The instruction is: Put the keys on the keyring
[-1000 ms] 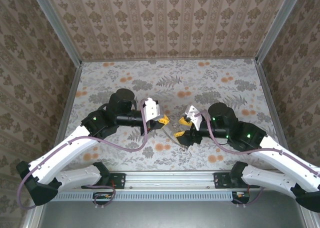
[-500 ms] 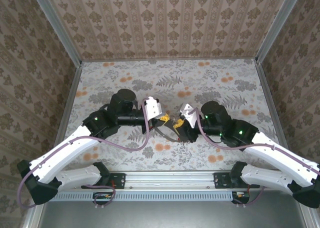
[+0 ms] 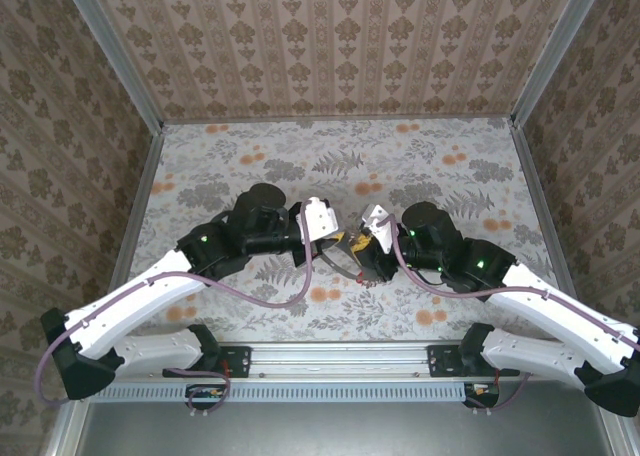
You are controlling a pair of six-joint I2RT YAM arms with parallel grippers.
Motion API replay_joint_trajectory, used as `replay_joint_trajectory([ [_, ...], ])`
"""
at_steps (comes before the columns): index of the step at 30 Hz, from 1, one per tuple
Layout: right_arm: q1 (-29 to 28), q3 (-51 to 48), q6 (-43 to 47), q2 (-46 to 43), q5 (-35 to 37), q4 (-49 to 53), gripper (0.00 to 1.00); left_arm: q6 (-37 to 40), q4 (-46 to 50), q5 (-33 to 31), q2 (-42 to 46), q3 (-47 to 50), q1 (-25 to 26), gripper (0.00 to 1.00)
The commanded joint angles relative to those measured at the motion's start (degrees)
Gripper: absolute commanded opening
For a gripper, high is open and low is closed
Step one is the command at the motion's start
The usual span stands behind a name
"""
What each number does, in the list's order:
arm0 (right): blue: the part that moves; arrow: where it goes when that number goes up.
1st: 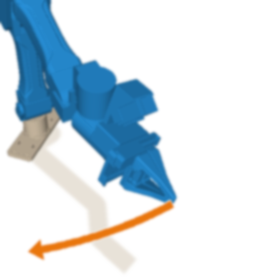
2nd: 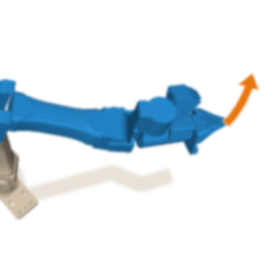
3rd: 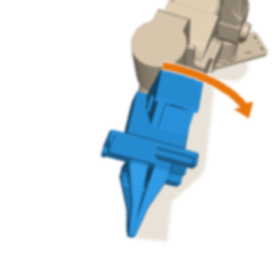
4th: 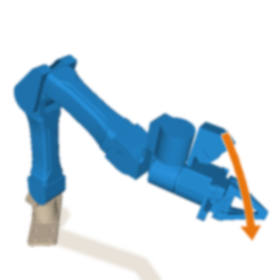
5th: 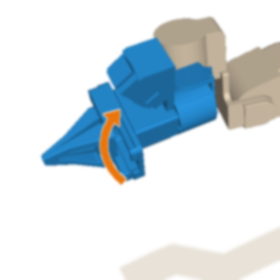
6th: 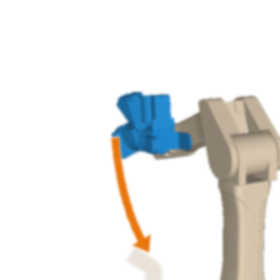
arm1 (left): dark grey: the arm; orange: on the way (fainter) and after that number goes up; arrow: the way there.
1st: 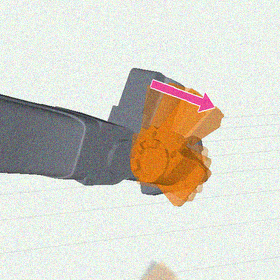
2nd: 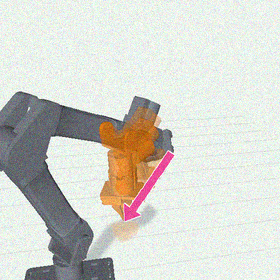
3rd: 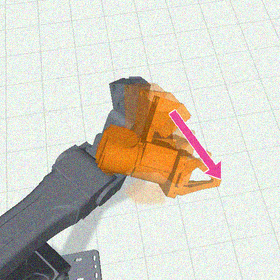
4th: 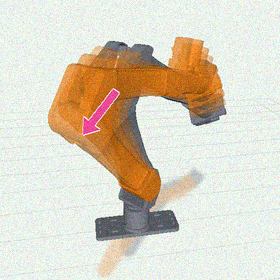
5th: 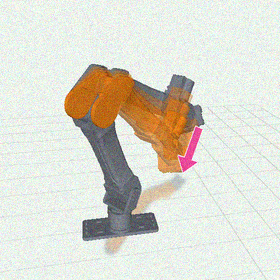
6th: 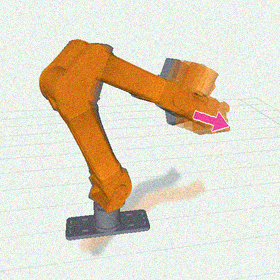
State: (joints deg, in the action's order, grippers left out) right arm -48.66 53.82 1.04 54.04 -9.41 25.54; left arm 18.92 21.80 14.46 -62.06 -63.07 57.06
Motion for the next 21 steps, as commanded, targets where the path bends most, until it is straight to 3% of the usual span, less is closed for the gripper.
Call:
replay_joint_trajectory([
  [1,-0.64,-0.19,-1.22,-2.02,1.18,-6.06,0.00,0.77,-0.89,-7.96,-1.43,-0.83,0.97,0.00],
  [8,-0.91,-1.88,-4.67,-2.38,4.10,-10.58,0.00,0.48,-1.96,-14.37,-2.00,-0.82,2.98,0.00],
  [21,-1.15,-1.80,-4.30,-2.96,7.48,-9.99,0.00,1.03,0.06,-16.65,-2.57,-1.62,3.32,0.00],
])
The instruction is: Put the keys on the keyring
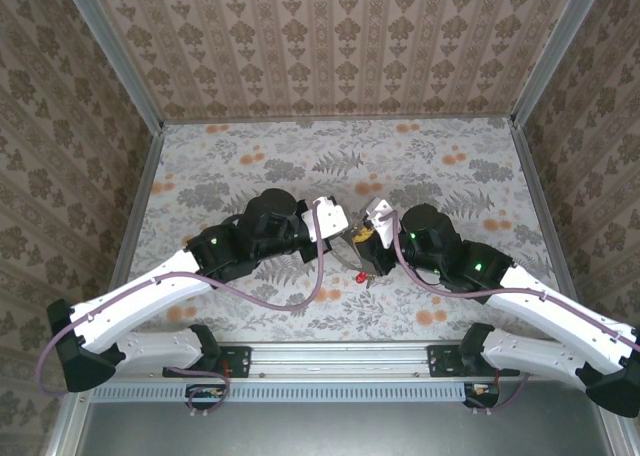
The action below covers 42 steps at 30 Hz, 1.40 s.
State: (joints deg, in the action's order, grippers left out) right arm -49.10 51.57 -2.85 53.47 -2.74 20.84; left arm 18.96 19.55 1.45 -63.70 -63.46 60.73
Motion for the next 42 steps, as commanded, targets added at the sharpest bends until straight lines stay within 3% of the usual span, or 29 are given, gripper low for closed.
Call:
replay_joint_trajectory([
  [1,-0.81,0.41,-0.39,-2.41,0.90,-5.40,0.00,1.01,2.32,-3.62,-0.98,-1.29,-0.34,0.00],
  [12,-2.05,-0.25,-0.65,-2.92,2.81,-7.12,0.00,0.81,2.42,-6.58,-2.26,-2.36,0.12,0.00],
  [21,-6.01,-0.50,-0.49,-2.58,10.37,-9.45,0.00,0.91,3.13,-10.50,-4.10,-3.89,1.01,0.00],
  [32,-9.24,-0.01,-1.38,-0.55,18.93,-11.17,0.00,-0.37,0.70,-8.45,-4.41,-3.28,1.59,0.00],
  [42,-9.24,0.83,-2.55,1.28,21.88,-11.48,0.00,-1.39,-0.56,-6.42,-3.93,-2.61,2.13,0.00],
])
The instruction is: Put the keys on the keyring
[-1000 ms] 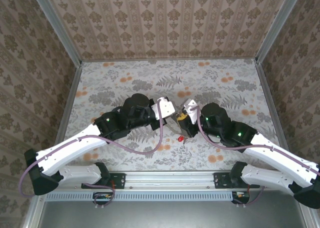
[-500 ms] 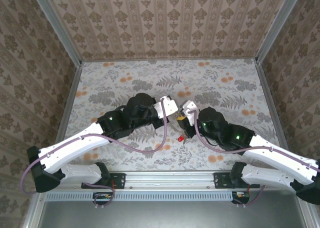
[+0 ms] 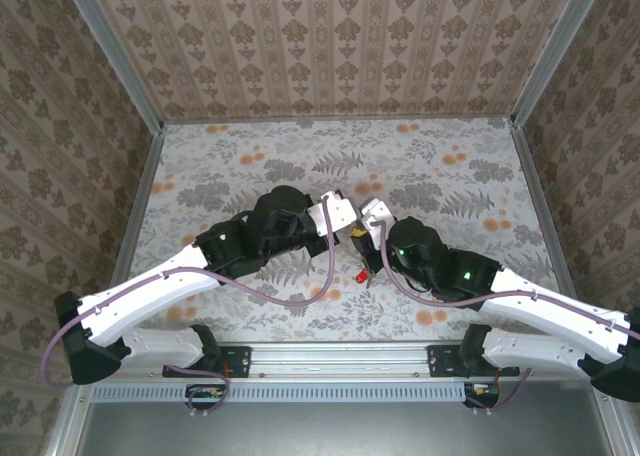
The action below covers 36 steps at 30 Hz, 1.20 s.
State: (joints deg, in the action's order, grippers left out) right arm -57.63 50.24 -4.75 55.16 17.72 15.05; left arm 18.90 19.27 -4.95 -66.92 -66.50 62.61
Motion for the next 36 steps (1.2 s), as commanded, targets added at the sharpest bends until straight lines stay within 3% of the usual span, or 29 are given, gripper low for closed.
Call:
replay_joint_trajectory([
  [1,-0.70,2.32,-0.69,-0.26,1.53,-5.64,0.00,-1.48,-0.43,0.39,-0.76,0.54,0.23,0.00],
  [9,-0.65,2.06,-0.33,-0.37,0.29,-6.28,0.00,-1.93,-2.16,1.59,-0.94,1.44,0.24,0.00],
  [13,-0.65,1.22,0.78,-1.41,-4.00,-8.02,0.00,-2.24,-3.38,1.90,0.12,2.24,0.07,0.00],
  [17,-0.69,-1.76,2.43,-5.63,-8.52,-10.75,0.29,-3.41,-5.12,5.34,3.37,4.57,-2.22,0.00],
  [21,-0.69,-4.93,4.64,-11.60,-10.79,-11.81,0.50,-4.45,-9.14,13.95,8.95,9.31,-6.49,0.00],
  [23,-0.65,-5.42,5.59,-13.91,-11.13,-11.17,0.55,-5.15,-11.85,19.46,12.07,12.09,-8.99,0.00],
  [28,-0.23,-4.05,7.78,-15.75,-13.09,-8.57,0.53,-7.87,-16.63,33.27,17.44,15.57,-14.50,0.00],
  [33,1.58,-2.75,7.84,-13.40,-19.16,-10.29,0.37,-11.00,-19.52,41.18,18.34,16.06,-16.27,0.00],
  [36,2.16,-2.76,7.57,-12.03,-24.91,-13.39,0.36,-13.00,-21.67,44.64,18.31,16.55,-16.44,0.00],
])
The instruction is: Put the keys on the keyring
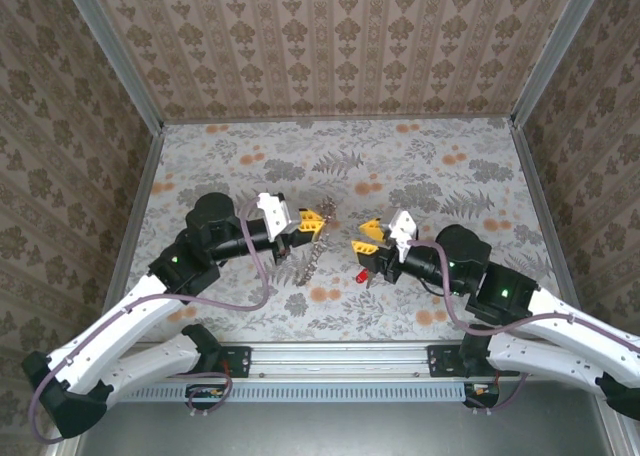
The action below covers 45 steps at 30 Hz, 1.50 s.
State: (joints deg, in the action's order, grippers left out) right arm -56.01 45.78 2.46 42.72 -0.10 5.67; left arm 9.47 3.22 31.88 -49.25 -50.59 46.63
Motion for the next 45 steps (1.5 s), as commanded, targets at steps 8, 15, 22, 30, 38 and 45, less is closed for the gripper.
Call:
replay_joint_trajectory([
  [8,1.07,-1.88,0.44,-1.12,-16.50,-13.80,0.29,-10.67,-14.11,17.46,0.04,2.53,-2.39,0.00],
  [15,1.12,-2.85,2.00,-2.59,-18.38,-15.15,0.28,-13.46,-17.43,22.24,-1.06,2.48,-2.95,0.00],
  [22,1.16,-2.01,3.03,-0.34,-16.16,-15.65,0.27,-13.96,-17.92,23.56,-1.81,2.16,-2.95,0.00],
  [30,1.20,-2.76,3.43,0.08,-12.88,-18.16,0.28,-14.22,-17.89,24.44,-2.52,1.69,-2.96,0.00],
  [38,1.77,-2.54,2.92,1.39,-12.07,-18.00,0.28,-14.24,-18.08,24.72,-2.86,1.45,-3.02,0.00],
  [45,2.10,-1.97,2.50,2.72,-12.47,-17.74,0.27,-14.40,-18.46,25.01,-2.80,1.52,-2.94,0.00],
])
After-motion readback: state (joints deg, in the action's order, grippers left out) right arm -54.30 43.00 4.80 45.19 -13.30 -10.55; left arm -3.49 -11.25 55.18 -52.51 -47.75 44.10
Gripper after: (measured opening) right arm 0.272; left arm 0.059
